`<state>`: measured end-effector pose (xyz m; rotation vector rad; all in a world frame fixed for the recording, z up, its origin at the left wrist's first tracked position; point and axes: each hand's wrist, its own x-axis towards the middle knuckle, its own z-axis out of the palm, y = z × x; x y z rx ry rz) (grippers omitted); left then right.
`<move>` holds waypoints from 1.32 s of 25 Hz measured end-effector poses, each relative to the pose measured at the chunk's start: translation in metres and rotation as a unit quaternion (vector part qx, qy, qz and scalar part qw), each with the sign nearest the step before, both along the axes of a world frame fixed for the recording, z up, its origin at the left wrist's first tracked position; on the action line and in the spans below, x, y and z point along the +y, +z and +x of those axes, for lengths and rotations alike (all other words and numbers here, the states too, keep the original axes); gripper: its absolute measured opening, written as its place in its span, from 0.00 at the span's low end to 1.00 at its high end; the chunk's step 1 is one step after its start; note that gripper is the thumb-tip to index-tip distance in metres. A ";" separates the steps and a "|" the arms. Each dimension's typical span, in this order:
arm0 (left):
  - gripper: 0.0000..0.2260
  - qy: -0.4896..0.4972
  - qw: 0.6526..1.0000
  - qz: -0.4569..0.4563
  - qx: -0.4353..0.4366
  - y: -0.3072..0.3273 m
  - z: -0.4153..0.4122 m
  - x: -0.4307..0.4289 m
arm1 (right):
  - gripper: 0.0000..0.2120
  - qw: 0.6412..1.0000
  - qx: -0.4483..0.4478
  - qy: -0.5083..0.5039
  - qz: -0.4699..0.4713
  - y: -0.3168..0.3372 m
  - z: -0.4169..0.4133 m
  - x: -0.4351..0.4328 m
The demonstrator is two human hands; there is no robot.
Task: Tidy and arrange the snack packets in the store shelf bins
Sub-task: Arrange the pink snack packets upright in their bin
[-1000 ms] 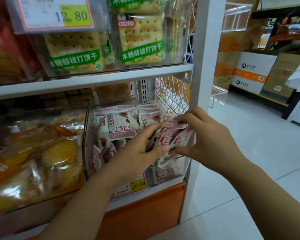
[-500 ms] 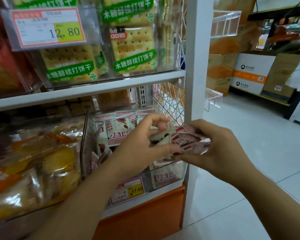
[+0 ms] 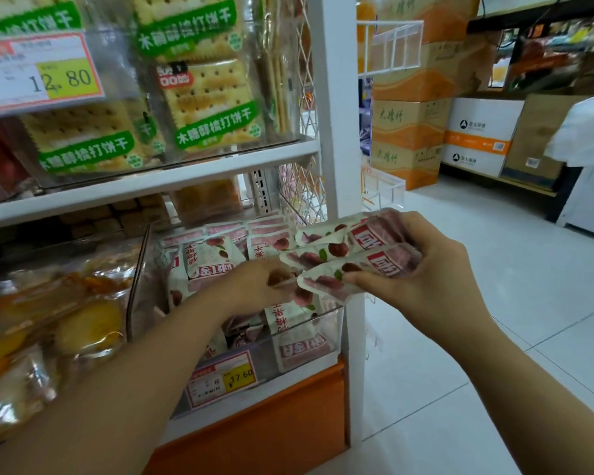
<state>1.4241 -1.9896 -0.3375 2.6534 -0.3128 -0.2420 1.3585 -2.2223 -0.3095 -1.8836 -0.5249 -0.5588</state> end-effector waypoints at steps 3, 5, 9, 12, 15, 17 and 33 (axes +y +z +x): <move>0.16 -0.050 0.998 0.035 0.008 0.002 0.003 -0.008 | 0.26 1.000 -0.002 -0.011 -0.011 -0.001 0.001 0.000; 0.16 -0.056 0.998 0.038 -0.008 0.009 0.000 -0.007 | 0.27 1.000 -0.004 -0.013 -0.014 -0.001 0.001 0.000; 0.07 0.143 0.972 -0.115 -0.148 0.040 -0.030 0.018 | 0.27 1.000 -0.017 -0.021 -0.010 -0.001 0.000 0.005; 0.04 0.293 0.852 -0.395 -0.180 0.042 -0.052 0.034 | 0.25 0.993 -0.075 -0.055 -0.077 -0.001 -0.002 0.017; 0.05 0.335 0.693 -0.631 -0.096 0.033 -0.057 0.039 | 0.25 0.961 -0.159 -0.085 -0.208 -0.005 0.001 0.036; 0.07 0.337 0.623 -0.705 -0.026 0.031 -0.061 0.036 | 0.26 0.932 -0.171 -0.089 -0.306 -0.010 0.007 0.047; 0.12 0.018 0.989 -0.068 0.131 0.023 -0.031 0.021 | 0.17 0.910 -0.039 0.036 -0.410 -0.013 0.009 0.054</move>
